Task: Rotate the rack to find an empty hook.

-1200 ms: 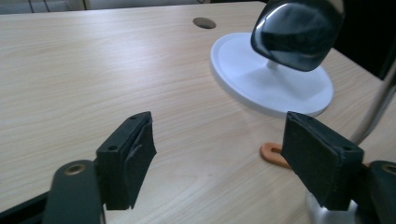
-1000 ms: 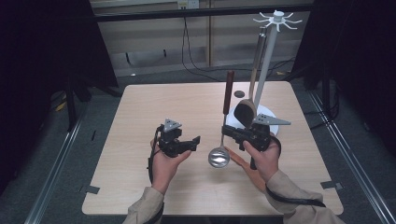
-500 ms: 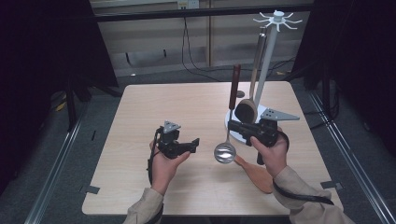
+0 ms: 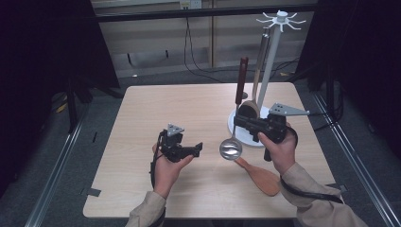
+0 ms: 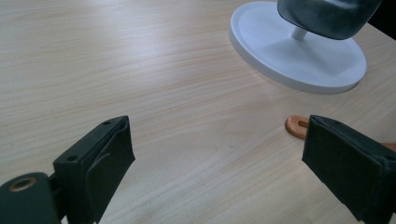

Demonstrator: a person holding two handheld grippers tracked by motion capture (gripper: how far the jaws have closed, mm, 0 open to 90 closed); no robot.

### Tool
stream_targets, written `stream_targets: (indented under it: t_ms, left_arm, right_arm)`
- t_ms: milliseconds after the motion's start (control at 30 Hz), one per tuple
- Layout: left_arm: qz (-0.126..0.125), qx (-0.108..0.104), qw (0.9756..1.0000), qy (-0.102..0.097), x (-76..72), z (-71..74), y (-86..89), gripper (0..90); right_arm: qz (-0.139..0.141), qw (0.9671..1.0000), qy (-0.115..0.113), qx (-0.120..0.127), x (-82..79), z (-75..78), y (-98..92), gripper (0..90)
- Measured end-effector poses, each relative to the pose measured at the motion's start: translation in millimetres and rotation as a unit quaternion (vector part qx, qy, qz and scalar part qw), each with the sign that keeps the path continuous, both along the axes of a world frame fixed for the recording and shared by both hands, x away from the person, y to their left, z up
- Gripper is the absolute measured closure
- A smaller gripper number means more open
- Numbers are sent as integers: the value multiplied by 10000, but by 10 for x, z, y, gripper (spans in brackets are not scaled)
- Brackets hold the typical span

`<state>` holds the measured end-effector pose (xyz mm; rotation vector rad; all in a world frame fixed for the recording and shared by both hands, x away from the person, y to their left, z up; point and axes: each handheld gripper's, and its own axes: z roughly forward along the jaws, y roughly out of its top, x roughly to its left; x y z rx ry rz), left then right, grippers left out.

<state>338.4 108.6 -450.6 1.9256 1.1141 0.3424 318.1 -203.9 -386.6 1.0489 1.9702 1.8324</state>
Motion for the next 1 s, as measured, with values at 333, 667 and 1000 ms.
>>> stream_targets:
  t_ms: [333, 667, 1000]
  left_arm:
    - [-22, 11, 10000, 86, 1, -52, 10, 64]
    - [-44, 119, 9999, 71, -8, -54, 9, 45]
    - [-72, 183, 9998, 79, -12, -57, 10, 45]
  right_arm:
    - [11, 10000, -83, -46, 28, 114, -44, 859]
    - [-83, 9999, -132, -6, 72, 223, -151, 859]
    - [-157, 9998, -155, 14, 119, 354, -230, 859]
